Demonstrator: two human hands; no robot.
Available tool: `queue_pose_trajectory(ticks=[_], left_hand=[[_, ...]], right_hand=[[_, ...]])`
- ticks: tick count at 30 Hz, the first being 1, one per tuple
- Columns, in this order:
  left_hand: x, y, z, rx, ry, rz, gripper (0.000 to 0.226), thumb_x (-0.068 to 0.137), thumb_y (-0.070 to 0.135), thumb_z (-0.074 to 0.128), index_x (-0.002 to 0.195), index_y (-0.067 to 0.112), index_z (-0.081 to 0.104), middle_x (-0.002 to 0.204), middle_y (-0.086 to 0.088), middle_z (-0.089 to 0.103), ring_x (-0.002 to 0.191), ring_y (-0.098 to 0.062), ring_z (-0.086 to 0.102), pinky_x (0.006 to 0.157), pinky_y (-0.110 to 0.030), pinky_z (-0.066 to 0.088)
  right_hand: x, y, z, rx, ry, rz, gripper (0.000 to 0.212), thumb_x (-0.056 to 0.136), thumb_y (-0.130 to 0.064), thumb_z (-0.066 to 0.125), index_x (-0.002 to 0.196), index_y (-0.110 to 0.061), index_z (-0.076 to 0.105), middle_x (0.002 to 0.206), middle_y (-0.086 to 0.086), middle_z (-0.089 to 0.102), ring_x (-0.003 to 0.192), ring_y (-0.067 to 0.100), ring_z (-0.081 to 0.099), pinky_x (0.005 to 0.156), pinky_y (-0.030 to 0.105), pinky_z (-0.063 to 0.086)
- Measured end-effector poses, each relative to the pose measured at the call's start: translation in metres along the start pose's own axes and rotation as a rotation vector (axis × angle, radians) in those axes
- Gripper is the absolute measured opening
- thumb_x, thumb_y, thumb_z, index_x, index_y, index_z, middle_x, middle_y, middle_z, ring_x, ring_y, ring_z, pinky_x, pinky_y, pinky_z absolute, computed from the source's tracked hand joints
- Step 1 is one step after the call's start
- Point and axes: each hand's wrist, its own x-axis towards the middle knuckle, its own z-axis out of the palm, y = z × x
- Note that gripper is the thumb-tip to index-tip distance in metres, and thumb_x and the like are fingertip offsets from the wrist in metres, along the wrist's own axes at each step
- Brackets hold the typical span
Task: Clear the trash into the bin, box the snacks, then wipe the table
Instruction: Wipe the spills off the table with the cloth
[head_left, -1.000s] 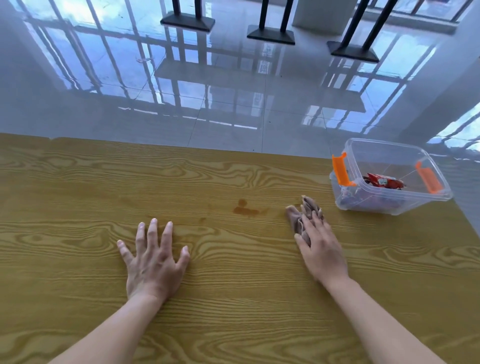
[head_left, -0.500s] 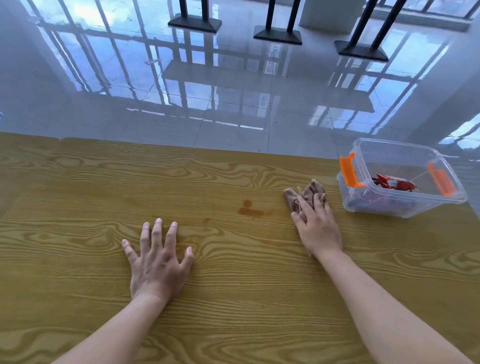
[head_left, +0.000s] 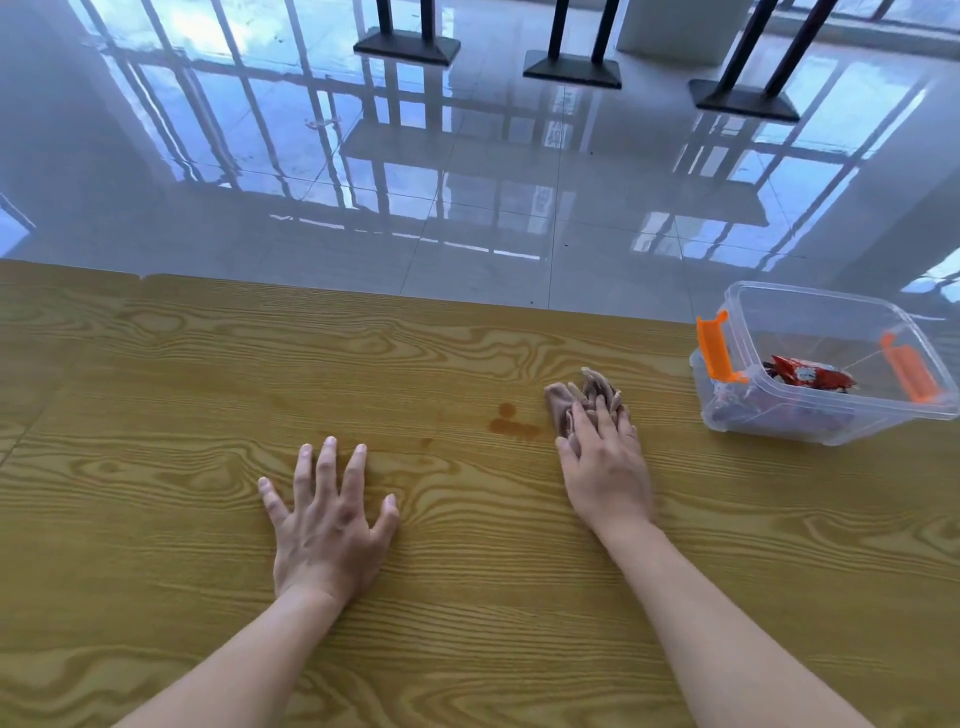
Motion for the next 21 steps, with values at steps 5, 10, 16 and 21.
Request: queue_pose_trajectory(ticks=[5,10,16,21], left_hand=[[-0.001,0.001,-0.001,-0.003,-0.001,0.004,0.074,0.085,0.066,0.025,0.149,0.030,0.025,0.160,-0.005,0.016,0.149,-0.025,0.001,0.114,-0.066,-0.001],[0.000,0.000,0.001,0.000,0.002,0.005,0.074,0.085,0.066,0.026,0.148,0.030,0.025,0.160,-0.005,0.017,0.149,-0.025,0.001,0.114,-0.065,-0.002],[-0.001,0.000,-0.002,-0.005,-0.009,-0.001,0.075,0.083,0.067,0.024,0.149,0.030,0.026,0.160,-0.005,0.016,0.149,-0.025,0.001,0.114,-0.066,-0.001],[-0.001,0.000,-0.001,-0.014,-0.005,0.004,0.075,0.084,0.066,0.025,0.149,0.029,0.027,0.160,-0.006,0.017,0.149,-0.026,0.002,0.114,-0.066,0.000]], right_hand=[[-0.092,0.005,0.016,-0.005,-0.025,-0.391,0.054,0.098,-0.042,0.047,0.149,-0.023,0.039,0.162,0.003,0.024,0.151,0.024,0.011,0.121,0.041,0.016],[-0.055,0.015,0.008,-0.011,0.017,-0.374,0.050,0.099,-0.034,0.051,0.145,-0.018,0.045,0.158,0.004,0.028,0.149,0.027,0.021,0.121,0.042,0.020],[-0.032,-0.030,0.012,0.004,0.013,-0.239,0.057,0.101,-0.040,0.041,0.154,-0.024,0.026,0.164,0.005,0.012,0.151,0.026,0.007,0.124,0.041,0.009],[-0.102,0.015,0.018,0.011,-0.067,-0.553,0.051,0.100,-0.039,0.044,0.148,-0.023,0.041,0.162,0.001,0.024,0.151,0.023,0.014,0.118,0.044,0.025]])
